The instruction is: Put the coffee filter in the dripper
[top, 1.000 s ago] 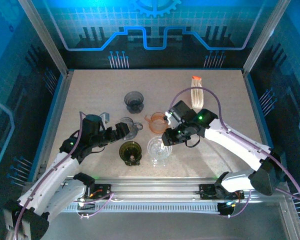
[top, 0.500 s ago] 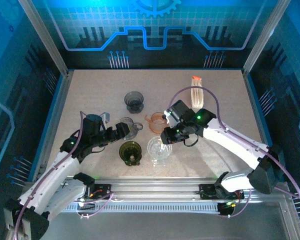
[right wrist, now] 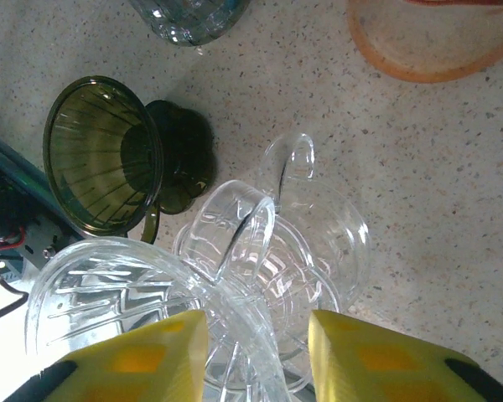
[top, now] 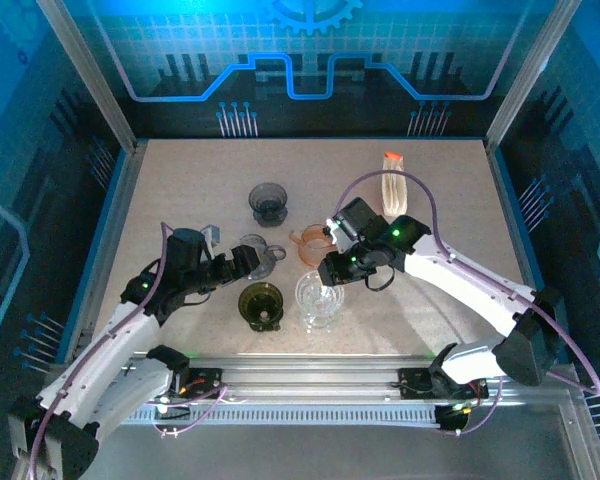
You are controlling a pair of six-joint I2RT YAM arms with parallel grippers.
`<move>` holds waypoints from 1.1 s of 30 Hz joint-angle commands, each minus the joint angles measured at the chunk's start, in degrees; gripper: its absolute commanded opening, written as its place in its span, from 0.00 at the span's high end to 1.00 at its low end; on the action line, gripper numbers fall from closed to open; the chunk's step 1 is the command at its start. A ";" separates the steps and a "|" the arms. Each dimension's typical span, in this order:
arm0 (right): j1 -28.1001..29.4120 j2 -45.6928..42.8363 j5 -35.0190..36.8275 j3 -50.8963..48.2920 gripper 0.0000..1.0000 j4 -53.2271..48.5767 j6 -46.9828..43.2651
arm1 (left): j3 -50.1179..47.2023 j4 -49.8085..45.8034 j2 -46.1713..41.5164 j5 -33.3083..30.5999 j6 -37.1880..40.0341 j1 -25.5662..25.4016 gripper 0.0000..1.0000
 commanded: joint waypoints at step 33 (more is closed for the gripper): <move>-28.05 8.52 25.00 7.43 0.54 16.79 -5.75 | 5.66 2.91 3.12 0.01 2.60 -0.27 0.13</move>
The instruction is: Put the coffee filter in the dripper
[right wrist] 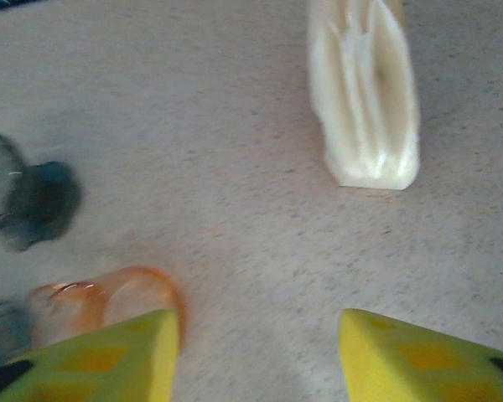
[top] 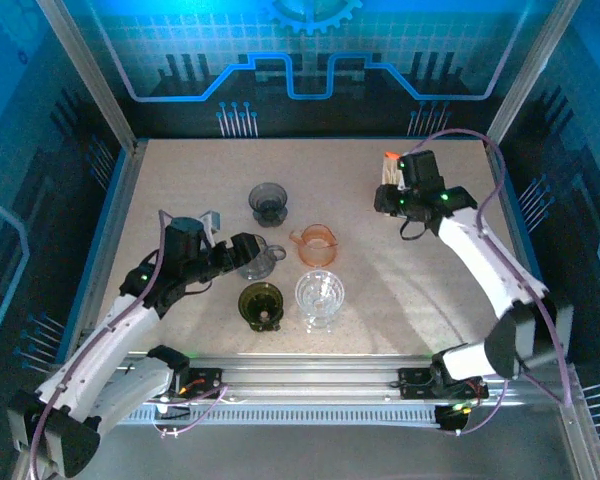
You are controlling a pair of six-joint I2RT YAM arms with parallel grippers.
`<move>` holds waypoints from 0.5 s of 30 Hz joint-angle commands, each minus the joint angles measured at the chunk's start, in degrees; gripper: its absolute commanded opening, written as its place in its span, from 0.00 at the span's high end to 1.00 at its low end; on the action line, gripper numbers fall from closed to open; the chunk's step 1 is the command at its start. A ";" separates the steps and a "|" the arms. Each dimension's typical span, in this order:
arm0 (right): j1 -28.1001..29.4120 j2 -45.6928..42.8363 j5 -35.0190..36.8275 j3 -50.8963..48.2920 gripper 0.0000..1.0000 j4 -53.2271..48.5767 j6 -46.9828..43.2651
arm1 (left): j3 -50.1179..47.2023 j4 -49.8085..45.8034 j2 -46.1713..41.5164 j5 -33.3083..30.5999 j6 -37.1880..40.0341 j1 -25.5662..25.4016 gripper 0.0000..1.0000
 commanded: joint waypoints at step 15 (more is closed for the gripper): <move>-4.21 25.17 9.86 20.48 0.76 0.76 -4.89 | -0.66 1.54 -0.16 1.16 2.57 -0.27 0.15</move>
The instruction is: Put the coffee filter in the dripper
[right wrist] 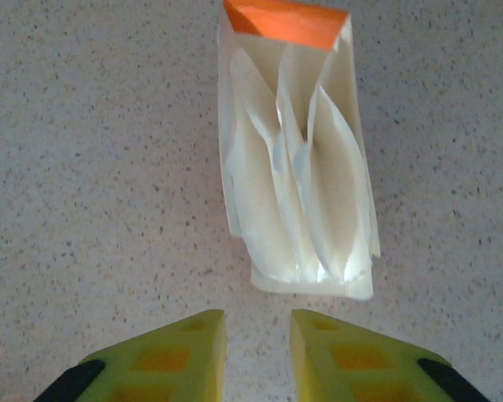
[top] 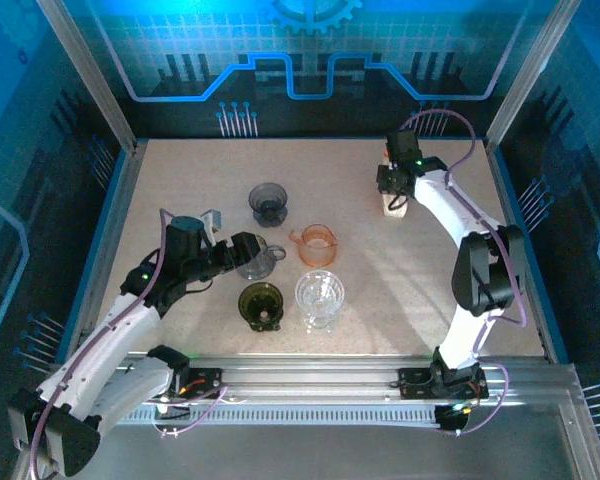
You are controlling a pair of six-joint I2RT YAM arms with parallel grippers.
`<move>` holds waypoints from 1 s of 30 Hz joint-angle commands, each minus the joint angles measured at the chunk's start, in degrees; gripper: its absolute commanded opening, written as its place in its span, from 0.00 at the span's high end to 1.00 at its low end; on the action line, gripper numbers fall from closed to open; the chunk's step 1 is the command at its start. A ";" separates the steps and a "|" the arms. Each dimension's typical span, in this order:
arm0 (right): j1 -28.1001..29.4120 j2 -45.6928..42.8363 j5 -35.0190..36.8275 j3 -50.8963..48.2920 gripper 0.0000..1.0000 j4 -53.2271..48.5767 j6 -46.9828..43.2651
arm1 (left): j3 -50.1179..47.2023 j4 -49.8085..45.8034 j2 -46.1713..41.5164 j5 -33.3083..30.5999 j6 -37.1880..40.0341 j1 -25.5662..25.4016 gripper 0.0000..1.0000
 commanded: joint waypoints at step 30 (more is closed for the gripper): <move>-2.81 11.60 6.98 13.55 0.78 -1.94 18.64 | -1.69 2.40 0.36 1.61 3.48 -0.26 0.01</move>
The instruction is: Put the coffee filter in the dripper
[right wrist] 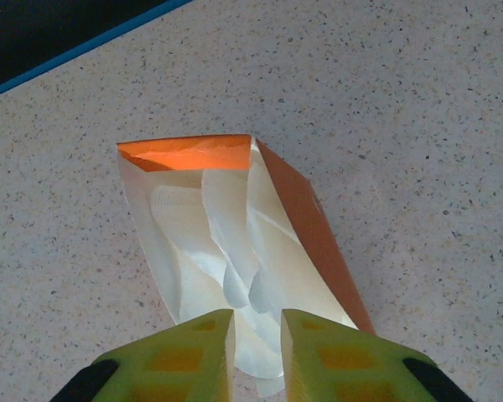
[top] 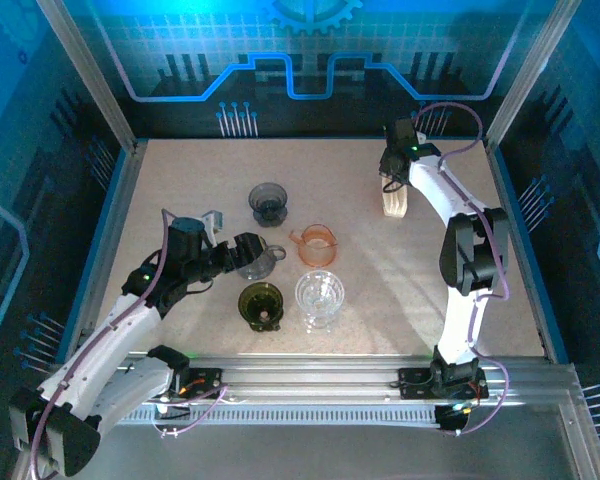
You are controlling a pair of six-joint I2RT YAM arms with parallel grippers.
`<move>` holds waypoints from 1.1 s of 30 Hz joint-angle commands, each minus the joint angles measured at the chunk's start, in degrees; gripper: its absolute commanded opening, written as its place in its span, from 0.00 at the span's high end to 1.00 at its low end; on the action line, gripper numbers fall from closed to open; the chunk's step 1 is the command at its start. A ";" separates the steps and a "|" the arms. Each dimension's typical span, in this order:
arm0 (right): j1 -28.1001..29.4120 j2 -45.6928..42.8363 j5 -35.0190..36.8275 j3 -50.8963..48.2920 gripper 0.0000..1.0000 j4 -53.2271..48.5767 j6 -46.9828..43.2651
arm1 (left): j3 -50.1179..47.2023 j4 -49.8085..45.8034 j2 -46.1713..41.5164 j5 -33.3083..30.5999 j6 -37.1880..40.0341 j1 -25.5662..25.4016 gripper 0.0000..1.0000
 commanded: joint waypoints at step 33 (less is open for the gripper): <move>-1.53 6.98 2.50 6.98 0.76 -3.53 5.50 | -0.77 0.77 0.83 1.85 1.96 -0.27 0.01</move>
